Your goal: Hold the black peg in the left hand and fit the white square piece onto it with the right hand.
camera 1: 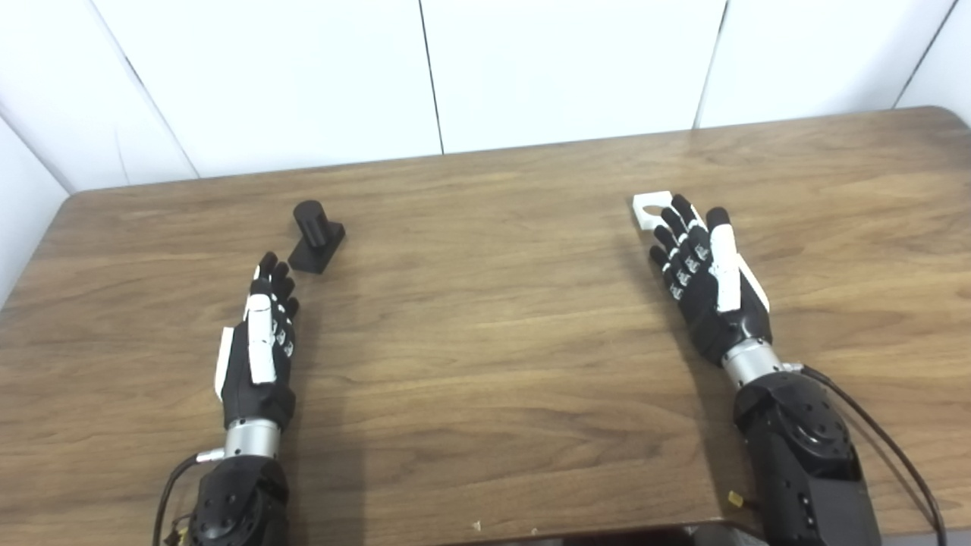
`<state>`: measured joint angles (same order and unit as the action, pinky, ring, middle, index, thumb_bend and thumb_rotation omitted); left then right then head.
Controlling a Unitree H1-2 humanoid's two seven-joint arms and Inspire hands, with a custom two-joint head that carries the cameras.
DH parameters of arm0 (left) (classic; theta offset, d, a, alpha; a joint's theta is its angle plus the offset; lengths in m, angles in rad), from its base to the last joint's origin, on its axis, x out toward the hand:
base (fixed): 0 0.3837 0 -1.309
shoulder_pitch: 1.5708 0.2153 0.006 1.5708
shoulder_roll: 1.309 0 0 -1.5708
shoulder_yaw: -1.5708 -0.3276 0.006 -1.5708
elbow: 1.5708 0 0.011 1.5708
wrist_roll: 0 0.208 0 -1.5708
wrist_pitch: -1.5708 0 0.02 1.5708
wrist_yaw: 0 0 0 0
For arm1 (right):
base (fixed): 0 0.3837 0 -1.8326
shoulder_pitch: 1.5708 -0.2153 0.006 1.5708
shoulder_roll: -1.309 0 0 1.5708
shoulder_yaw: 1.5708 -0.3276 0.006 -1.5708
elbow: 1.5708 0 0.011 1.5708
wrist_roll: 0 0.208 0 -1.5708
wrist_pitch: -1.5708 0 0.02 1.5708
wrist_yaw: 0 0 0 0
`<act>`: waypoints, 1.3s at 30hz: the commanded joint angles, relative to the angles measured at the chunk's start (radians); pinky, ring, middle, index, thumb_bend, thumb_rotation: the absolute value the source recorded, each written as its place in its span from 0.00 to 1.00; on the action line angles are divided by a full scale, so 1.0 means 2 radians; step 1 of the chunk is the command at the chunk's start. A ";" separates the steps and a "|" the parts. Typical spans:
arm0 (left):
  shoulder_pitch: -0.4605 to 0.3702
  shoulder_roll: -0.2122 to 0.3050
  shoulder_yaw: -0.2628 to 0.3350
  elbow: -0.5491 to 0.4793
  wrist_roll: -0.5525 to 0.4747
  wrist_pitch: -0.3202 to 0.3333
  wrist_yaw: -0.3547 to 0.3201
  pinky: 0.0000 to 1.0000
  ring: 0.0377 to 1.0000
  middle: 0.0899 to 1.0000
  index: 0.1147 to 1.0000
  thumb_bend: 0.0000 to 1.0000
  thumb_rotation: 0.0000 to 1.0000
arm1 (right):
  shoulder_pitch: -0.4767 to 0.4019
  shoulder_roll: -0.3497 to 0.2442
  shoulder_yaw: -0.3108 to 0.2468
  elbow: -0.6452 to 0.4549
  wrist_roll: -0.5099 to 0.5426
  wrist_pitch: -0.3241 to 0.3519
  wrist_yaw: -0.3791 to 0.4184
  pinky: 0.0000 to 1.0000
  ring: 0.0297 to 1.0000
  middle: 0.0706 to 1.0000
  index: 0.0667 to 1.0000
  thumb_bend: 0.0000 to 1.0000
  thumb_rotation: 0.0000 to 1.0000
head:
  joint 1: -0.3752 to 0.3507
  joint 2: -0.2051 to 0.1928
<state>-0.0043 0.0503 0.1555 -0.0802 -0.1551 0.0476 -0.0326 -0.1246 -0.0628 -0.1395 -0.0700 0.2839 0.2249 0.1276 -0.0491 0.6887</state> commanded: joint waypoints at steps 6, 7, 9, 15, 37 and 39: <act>-0.018 0.006 0.001 -0.007 -0.003 -0.020 -0.002 1.00 1.00 1.00 1.00 0.48 1.00 | -0.017 0.000 -0.002 -0.009 0.009 -0.017 0.001 1.00 1.00 1.00 1.00 0.53 1.00 | 0.000 0.001; -0.019 0.006 0.001 -0.006 -0.004 -0.021 -0.002 1.00 1.00 1.00 1.00 0.48 1.00 | -0.017 0.000 -0.002 -0.009 0.009 -0.018 0.001 1.00 1.00 1.00 1.00 0.52 1.00 | 0.000 0.001; -0.019 0.007 0.000 -0.006 -0.004 -0.022 -0.003 1.00 1.00 1.00 1.00 0.48 1.00 | -0.017 0.000 -0.002 -0.010 0.009 -0.016 0.000 1.00 1.00 1.00 1.00 0.52 1.00 | 0.000 0.001; -0.019 0.006 -0.001 -0.008 0.001 -0.019 0.001 1.00 1.00 1.00 1.00 0.49 1.00 | -0.018 -0.002 0.000 -0.008 0.010 -0.016 0.001 1.00 1.00 1.00 1.00 0.52 1.00 | 0.001 0.001; -0.025 0.023 -0.012 -0.036 0.064 0.008 0.019 1.00 1.00 1.00 1.00 0.54 0.82 | -0.022 0.000 0.003 -0.003 0.005 -0.018 -0.003 1.00 1.00 1.00 1.00 0.53 1.00 | 0.007 0.000; -0.027 0.025 -0.015 -0.041 0.096 0.012 0.034 1.00 1.00 1.00 1.00 0.56 0.77 | -0.022 0.001 0.004 -0.002 0.004 -0.018 -0.003 1.00 1.00 1.00 1.00 0.53 1.00 | 0.007 -0.001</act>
<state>-0.0142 0.0810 0.1301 -0.1214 -0.0182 0.0753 0.0042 -0.1302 -0.0636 -0.1356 -0.0630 0.2911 0.2229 0.1199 -0.0337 0.6857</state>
